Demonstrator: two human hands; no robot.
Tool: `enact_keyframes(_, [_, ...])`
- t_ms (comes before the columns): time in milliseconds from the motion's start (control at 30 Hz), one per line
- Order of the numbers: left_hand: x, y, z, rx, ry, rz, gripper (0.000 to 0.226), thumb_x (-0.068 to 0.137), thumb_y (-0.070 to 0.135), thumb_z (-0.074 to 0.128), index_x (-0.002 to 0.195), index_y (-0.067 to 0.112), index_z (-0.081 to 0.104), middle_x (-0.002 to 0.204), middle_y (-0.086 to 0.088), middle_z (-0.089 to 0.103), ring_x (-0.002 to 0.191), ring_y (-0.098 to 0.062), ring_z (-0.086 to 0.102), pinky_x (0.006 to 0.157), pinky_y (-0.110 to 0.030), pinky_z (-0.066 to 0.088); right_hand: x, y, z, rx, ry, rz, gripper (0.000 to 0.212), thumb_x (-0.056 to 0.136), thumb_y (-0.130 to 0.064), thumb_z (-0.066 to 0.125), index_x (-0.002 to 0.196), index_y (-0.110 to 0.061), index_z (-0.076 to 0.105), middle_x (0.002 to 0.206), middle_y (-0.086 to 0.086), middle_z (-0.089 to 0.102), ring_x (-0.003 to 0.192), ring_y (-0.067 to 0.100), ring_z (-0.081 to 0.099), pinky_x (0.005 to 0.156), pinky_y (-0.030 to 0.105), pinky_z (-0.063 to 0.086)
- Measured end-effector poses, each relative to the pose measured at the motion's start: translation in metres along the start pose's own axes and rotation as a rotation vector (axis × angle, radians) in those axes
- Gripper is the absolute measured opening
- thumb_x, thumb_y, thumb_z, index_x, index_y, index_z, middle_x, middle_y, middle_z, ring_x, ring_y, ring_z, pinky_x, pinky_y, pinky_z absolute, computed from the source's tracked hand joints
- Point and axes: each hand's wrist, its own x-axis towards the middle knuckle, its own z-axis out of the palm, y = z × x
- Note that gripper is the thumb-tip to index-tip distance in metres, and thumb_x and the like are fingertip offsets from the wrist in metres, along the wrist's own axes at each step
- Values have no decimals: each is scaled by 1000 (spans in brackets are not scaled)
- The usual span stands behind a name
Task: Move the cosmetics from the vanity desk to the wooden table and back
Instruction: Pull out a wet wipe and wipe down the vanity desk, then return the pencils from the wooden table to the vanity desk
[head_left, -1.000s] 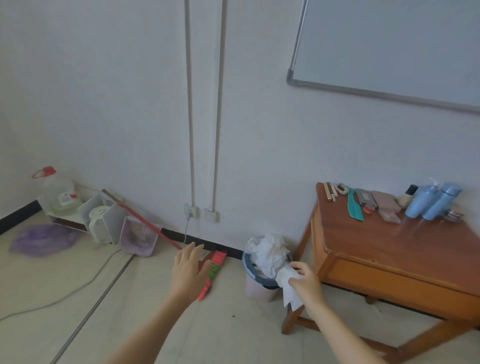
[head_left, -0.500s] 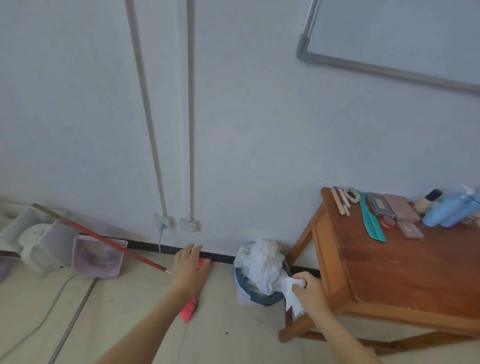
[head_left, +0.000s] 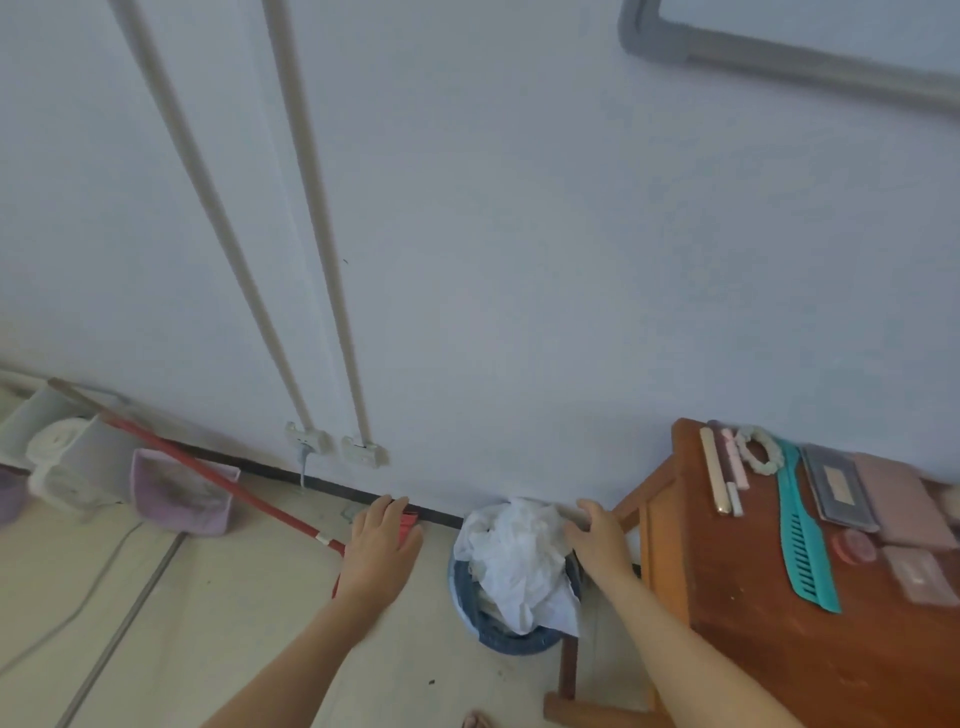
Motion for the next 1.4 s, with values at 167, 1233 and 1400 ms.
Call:
enact_keyframes(167, [16,27,15,21,-19,-23,49,96,27,36,142,16,28,151,-3,22,138,-23,16,111,-37,17,31,7,-31,-38,30,-64,35,92,-12,49,127,-7,49,133,13,46,123,23,42,97,24,32])
enact_keyframes(1233, [-29,189,80,62,-236,635,46,97,33,32,141,20,28,151,-1,21,138,-18,16,111,-32,19,-137,99,-164,-77,636,178,23,90,-15,54,113,-16,59,122,1,54,117,13,43,95,22,38])
enact_keyframes(1400, [-25,217,102,109,-169,598,48,96,32,35,142,19,26,151,-1,21,139,-18,14,111,-31,20,-99,121,-184,-41,554,65,24,90,-14,56,113,-17,59,121,-1,55,113,9,44,80,7,41])
